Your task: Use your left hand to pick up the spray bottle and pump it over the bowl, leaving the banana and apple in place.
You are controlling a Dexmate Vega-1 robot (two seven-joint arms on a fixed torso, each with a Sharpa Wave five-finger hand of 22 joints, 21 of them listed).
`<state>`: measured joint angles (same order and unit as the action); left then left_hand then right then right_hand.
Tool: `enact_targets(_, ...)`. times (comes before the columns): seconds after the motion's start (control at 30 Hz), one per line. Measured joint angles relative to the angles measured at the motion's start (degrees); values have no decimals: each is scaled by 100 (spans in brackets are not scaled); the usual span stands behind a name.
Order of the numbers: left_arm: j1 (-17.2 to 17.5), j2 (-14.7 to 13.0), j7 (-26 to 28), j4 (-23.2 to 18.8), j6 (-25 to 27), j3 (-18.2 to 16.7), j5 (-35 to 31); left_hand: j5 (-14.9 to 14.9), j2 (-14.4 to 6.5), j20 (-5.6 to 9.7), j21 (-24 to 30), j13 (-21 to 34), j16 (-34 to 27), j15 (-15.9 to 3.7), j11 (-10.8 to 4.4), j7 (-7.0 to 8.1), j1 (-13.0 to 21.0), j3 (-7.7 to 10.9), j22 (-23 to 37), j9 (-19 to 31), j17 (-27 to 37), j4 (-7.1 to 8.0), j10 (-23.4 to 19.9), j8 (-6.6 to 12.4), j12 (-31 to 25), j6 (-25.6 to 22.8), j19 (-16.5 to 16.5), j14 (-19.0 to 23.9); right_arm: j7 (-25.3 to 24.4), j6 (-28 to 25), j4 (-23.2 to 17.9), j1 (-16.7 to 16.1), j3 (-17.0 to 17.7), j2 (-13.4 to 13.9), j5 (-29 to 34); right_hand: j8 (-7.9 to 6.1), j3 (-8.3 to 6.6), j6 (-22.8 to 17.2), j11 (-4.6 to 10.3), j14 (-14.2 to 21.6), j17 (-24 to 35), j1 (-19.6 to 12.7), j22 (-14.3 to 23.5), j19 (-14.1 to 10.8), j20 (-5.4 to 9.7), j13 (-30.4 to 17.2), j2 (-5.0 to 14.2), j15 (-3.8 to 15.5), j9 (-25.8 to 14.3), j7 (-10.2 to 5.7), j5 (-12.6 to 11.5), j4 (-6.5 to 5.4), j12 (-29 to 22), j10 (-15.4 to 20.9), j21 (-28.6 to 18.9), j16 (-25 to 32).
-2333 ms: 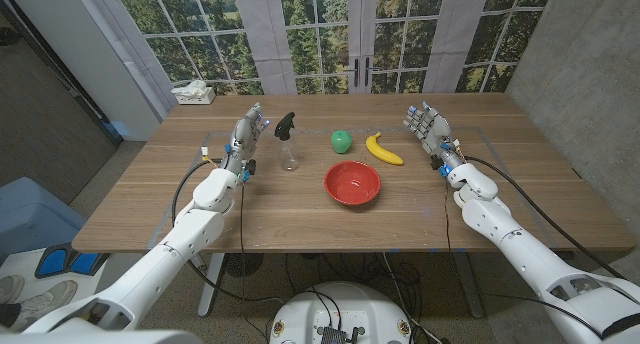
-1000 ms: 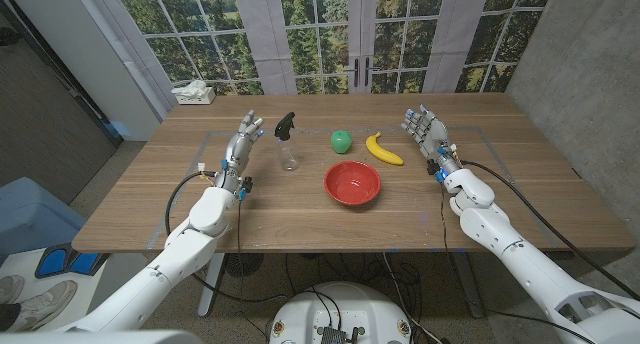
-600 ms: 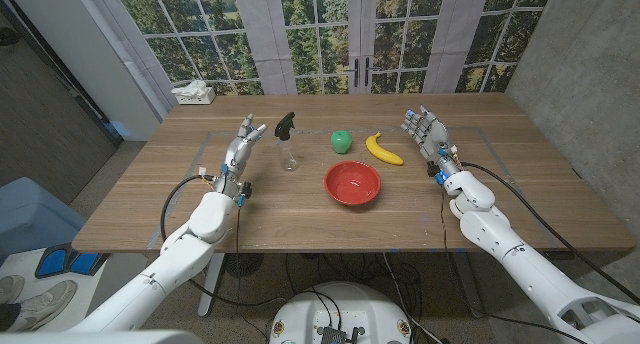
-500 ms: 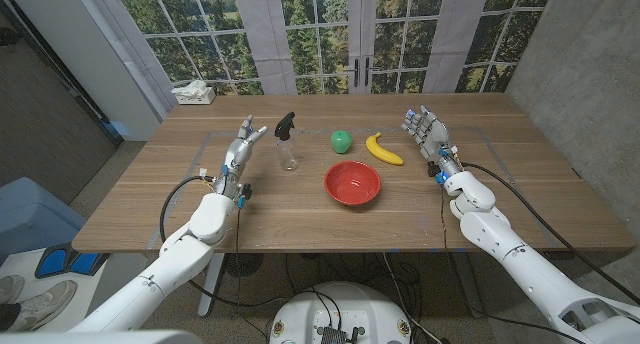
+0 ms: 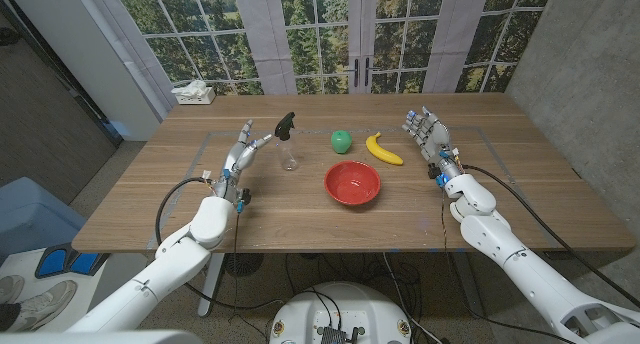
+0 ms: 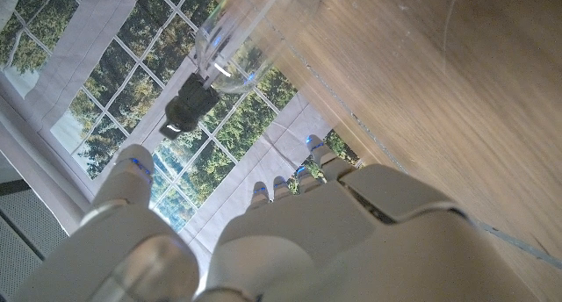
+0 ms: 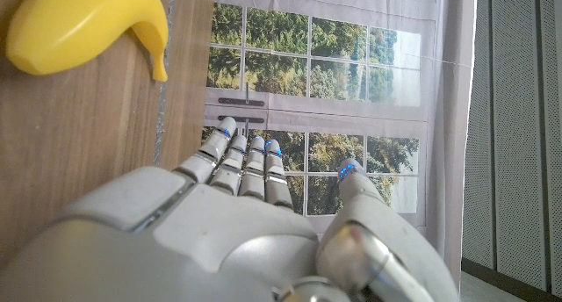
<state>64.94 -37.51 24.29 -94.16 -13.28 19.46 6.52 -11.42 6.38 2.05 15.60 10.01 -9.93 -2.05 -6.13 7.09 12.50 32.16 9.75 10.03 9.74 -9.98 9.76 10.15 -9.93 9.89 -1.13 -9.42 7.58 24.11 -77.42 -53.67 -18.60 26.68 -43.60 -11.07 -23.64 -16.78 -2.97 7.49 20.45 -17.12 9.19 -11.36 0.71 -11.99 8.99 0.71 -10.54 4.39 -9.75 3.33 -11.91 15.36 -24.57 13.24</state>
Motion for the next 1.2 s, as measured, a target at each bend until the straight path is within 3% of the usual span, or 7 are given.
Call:
enact_targets(0.07, 2, -23, 14, -28, 54, 15, -36, 0, 31, -30, -43, 0, 0, 0, 0, 71, 28, 0, 0, 0, 0, 0, 0, 0, 0, -6, 31, 0, 0, 10, -1, -7, 1, -4, 0, 0, 0, -22, 22, 0, 0, 0, 17, 0, 0, 0, 0, 0, 0, -22, 0, 0, 0, 22, 0, 0)
enact_targets(0.17, 2, -48, 31, -44, 134, 37, -86, 0, 33, -30, -75, 28, 0, 0, 0, 58, 75, 0, 0, 0, 0, 0, 0, 25, 0, -1, 31, 0, 0, 32, -1, -18, 1, -15, -5, 0, 0, -31, 32, 0, 0, 1, 30, 0, 0, 0, 1, 0, 0, -31, 0, 0, 0, 31, 21, 0)
enact_targets(0.27, 1, -71, 40, -60, 212, 67, -141, 0, 32, -30, -99, 28, 0, 0, 0, -164, 134, -27, 0, 0, 0, -21, 0, 45, 0, -8, 31, 0, 5, 55, 2, -34, 2, -28, -11, 0, 0, -31, 31, 0, 0, 37, 30, 0, 0, 22, 37, 0, 0, -31, 0, 0, 0, 31, 21, 0)
enact_targets(0.37, -8, -95, 62, -73, 273, 97, -201, 0, 54, -30, -120, 28, 0, 0, 0, -254, 156, -47, 0, 0, 0, -1, 0, 67, 0, -1, 30, 0, 20, 73, 20, -45, 2, -41, -24, 0, 0, -31, 27, 0, 1, 37, 29, -62, 19, 28, 37, 0, 0, -31, 0, 0, 0, 35, 21, 0)
enact_targets(1.03, -54, -133, 375, -80, 584, 305, -705, 40, 54, -9, -164, 27, 0, 0, 0, -259, 246, -95, -1, -1, -1, -1, -1, 110, -28, -7, 8, 0, 85, 137, 98, -98, 13, -59, -58, 0, 0, -103, -42, 62, 2, 106, 28, -112, -31, 26, -31, 1, 1, -21, 0, -1, 0, 103, 65, 40)
enact_targets(1.2, -145, -105, 381, 84, 558, 432, -749, 40, 31, -30, -164, 27, -13, 0, 0, -257, 270, -94, -1, -1, -1, 0, -1, 110, -28, -5, -13, 0, 108, 149, 100, -110, 16, -52, -67, 0, 0, -124, -72, 93, -22, 106, 28, -133, -10, 26, -31, -30, 1, 0, 0, 0, 0, 133, 65, 40)
